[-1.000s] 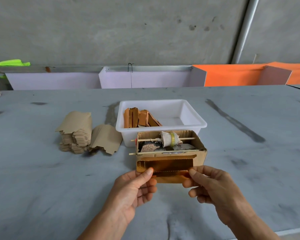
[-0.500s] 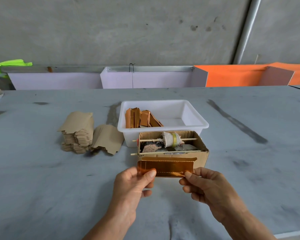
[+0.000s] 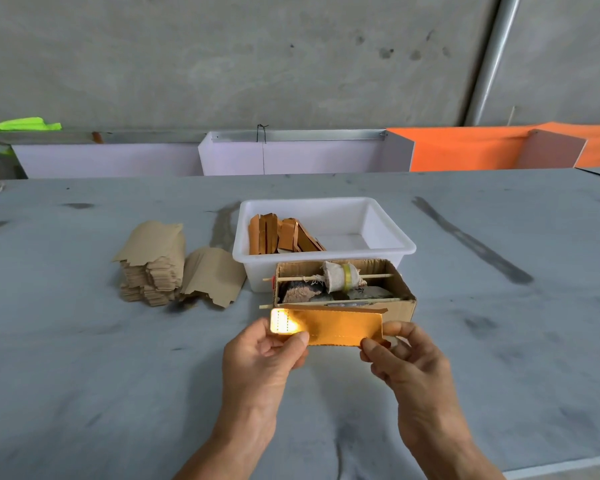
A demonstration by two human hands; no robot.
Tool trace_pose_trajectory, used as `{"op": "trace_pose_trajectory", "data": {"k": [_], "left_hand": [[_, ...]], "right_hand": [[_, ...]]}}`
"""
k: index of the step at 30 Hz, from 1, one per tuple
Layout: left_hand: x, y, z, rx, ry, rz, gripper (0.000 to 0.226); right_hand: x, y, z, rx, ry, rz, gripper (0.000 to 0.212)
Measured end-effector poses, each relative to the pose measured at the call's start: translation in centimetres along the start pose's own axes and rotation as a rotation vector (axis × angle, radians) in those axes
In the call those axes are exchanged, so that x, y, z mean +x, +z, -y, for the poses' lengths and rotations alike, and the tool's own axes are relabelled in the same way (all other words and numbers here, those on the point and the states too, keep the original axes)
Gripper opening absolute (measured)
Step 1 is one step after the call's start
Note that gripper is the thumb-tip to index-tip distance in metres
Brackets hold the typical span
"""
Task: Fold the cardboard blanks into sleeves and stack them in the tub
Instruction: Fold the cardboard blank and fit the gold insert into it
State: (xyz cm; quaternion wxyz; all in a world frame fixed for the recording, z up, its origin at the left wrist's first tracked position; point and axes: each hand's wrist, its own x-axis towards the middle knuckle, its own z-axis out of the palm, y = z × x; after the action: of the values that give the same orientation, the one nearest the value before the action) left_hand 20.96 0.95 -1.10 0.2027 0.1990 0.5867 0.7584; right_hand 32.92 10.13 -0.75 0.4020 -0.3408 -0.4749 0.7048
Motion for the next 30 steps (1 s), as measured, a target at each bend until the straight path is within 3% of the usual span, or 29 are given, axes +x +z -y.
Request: {"op": "trace_pose_trajectory", "data": {"k": [3,6,12,15,18,21,25,30], "left_hand": [[-0.2,0.1,-0.1,-0.033,0.088,-0.002,0.025],[-0.3,0.0,0.0,0.015,0.202,0.010,0.036],[-0.6,-0.2,0.5,0.087,0.275,0.094,0.041],[-0.5,-0.5,0.6,0.043,0.145,0.144,0.038],[-0.3,-0.7,0.4,-0.033,-0.132,0.172,0.047],[-0.2,-0.7,0.1,-0.146,-0.375,0.183,0.030],[0.1,-0.5,0.0,-0.220,-0.528,0.131,0.023],[0.4,-0.8,-0.4,-0.183,-0.669,0.221,0.018]], "right_hand": [[-0.1,0.2,-0.7,0.089,0.019,-0.044,0.044],[-0.3,0.5,-1.5,0.146,0.122,-0.010,0.049],[-0.4,0.8,-2.0,0.355,0.291,0.089,0.025],[-0.3,0.3,-2.3,0.362,0.266,0.084,0.021],[-0.1,-0.3,-2.3,0.249,0.128,0.084,0.020],[0.1,-0.9,-2.1,0.133,0.018,0.126,0.023],[0.3,-1.8,-1.9,0.034,-0.030,0.200,0.021],[0.6,-2.7,-2.1,-0.007,-0.022,0.274,0.022]]}}
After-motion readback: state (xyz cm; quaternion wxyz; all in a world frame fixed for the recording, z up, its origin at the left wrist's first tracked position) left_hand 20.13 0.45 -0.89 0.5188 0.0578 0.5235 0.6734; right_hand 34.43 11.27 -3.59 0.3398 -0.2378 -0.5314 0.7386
